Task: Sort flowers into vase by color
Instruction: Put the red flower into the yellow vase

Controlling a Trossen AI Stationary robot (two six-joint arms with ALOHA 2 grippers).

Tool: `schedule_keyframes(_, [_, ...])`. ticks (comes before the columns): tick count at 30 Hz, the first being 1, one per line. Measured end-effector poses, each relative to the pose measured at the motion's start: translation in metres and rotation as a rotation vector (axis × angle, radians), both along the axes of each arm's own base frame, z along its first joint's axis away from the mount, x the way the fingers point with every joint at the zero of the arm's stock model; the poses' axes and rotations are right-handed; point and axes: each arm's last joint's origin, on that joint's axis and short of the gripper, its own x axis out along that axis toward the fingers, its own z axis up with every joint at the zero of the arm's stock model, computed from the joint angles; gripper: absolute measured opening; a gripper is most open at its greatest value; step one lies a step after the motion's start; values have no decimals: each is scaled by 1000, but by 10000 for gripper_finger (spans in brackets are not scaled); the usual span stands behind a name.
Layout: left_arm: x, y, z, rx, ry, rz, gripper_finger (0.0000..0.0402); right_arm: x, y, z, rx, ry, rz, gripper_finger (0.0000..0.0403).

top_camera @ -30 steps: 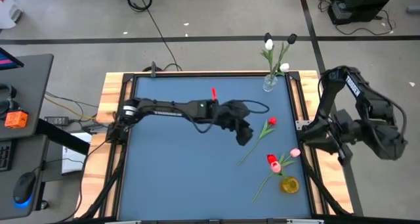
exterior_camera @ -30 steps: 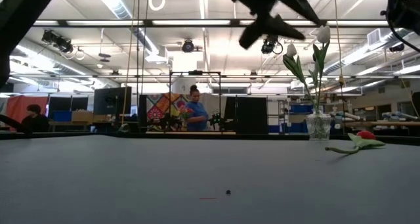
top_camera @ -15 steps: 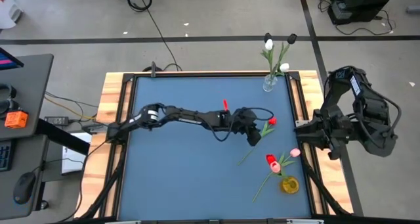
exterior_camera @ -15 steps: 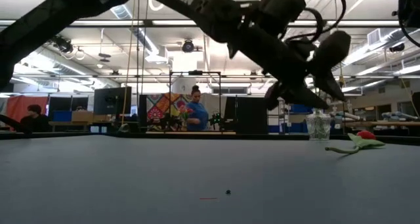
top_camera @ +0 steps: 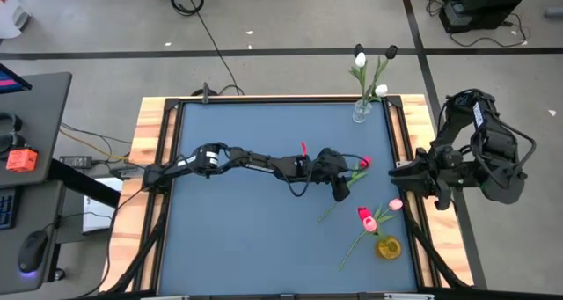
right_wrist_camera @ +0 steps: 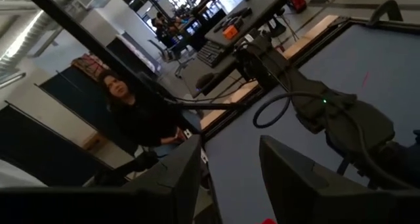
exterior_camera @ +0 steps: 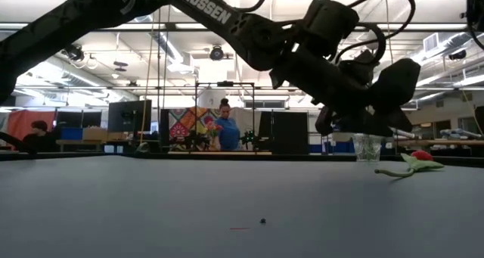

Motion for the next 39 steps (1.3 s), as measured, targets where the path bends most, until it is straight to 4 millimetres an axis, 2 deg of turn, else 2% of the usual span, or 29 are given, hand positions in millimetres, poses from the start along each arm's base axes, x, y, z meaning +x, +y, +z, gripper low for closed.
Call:
schedule_keyframes(6, [1, -4, 1, 60, -5, -34, 172, 5, -5, 0, 20, 21, -4, 162])
schedule_keyframes(12, [0, -21, 0, 42, 10, -58, 172, 9, -7, 0, 33, 46, 3, 162])
schedule_keyframes(19, [-2, -55, -36, 8, 96, -78, 172, 12, -11, -1, 25, 59, -4, 162])
schedule_keyframes(22, [-5, -65, -39, 35, 130, -59, 172, 13, -11, -1, 30, 68, 7, 162])
schedule_keyframes(27, [-11, -68, -43, 79, 206, 9, 170, 13, -10, -1, 40, 74, 19, 162])
schedule_keyframes(32, [-15, -70, -46, 72, 254, 57, 142, 14, -8, -2, 41, 78, 24, 162])
schedule_keyframes(39, [-19, -70, -49, 45, 305, 89, 79, 16, -4, -3, 36, 97, 49, 162])
